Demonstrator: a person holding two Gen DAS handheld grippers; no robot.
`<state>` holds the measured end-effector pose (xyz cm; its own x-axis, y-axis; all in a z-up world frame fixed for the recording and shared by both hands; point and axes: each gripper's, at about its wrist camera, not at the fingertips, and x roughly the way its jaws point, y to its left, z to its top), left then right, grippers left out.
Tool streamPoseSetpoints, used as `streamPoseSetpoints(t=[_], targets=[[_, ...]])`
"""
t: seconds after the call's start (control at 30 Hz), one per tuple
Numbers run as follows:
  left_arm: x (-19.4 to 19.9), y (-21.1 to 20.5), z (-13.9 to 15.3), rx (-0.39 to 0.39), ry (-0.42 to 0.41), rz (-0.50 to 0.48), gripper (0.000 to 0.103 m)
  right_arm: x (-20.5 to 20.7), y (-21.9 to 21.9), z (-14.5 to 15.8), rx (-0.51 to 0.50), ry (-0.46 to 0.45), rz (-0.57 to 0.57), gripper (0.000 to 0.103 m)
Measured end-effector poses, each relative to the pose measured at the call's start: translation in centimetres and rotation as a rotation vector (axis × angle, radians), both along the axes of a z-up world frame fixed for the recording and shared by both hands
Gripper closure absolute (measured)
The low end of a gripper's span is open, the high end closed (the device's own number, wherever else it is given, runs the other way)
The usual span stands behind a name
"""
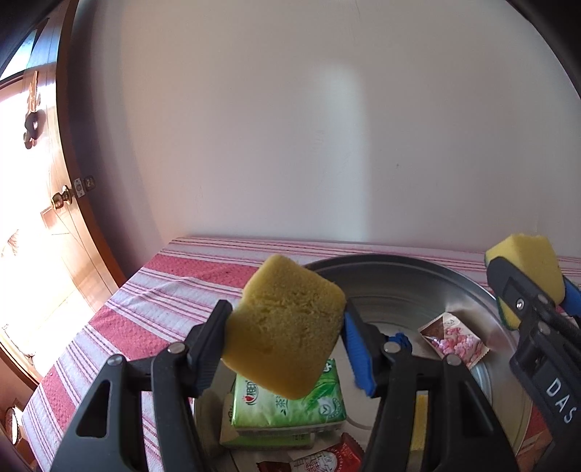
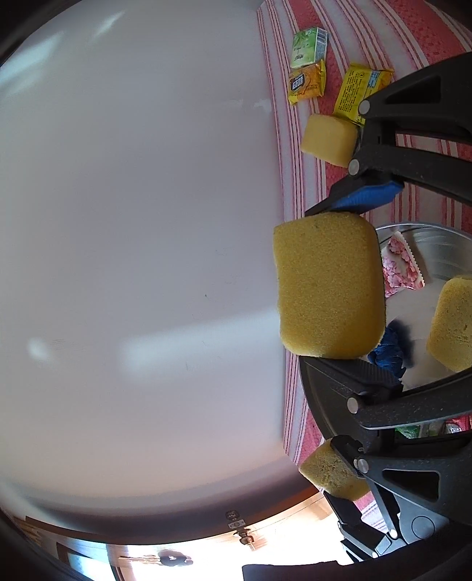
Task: Organize objects
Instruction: 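Carry both sponges over the silver tin and release them inside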
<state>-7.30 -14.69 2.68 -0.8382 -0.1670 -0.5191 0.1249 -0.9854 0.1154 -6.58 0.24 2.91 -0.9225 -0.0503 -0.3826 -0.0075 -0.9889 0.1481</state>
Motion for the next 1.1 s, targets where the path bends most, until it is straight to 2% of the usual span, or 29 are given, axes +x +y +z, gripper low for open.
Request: streamPoseSetpoints(t=[0.63, 0.7, 0.77, 0.83, 0.87, 0.93, 1.1], targets=[[-0.4, -0.1, -0.6, 0.008, -0.059, 0.005, 0.042, -0.9, -0.5, -0.3, 0.024, -0.102, 0.062, 0.031], [-0.5, -0.2, -0.7, 0.015, -0.069, 0.023, 0.038, -0.8, -0.8, -0.1, 0.025, -0.112, 0.084, 0.031], [-0.6, -0.4, -0.8, 0.036, -0.084, 0.033, 0.018, -1.0, -0.9, -0.3, 0.0, -0.131, 0.122, 0.028], [-0.6, -0.8, -0.8, 0.08, -0.092, 0.028, 0.006, -1.1, -0.7, -0.3, -0.028, -0.139, 0.128, 0.021], [-0.6, -0.9, -0.8, 0.102, -0.092, 0.022, 0.003, -1.0, -0.5, -0.3, -0.036, -0.135, 0.128, 0.017], [-0.5, -1.0, -0.8, 0.126, -0.088, 0.015, 0.001, -0.7, -0.3, -0.1, -0.049, -0.11, 0.124, 0.015], [-0.5, -0.5, -1.0, 0.105, -0.091, 0.016, 0.001, 0.3, -0.1, 0.6, -0.041, -0.051, 0.101, 0.015]])
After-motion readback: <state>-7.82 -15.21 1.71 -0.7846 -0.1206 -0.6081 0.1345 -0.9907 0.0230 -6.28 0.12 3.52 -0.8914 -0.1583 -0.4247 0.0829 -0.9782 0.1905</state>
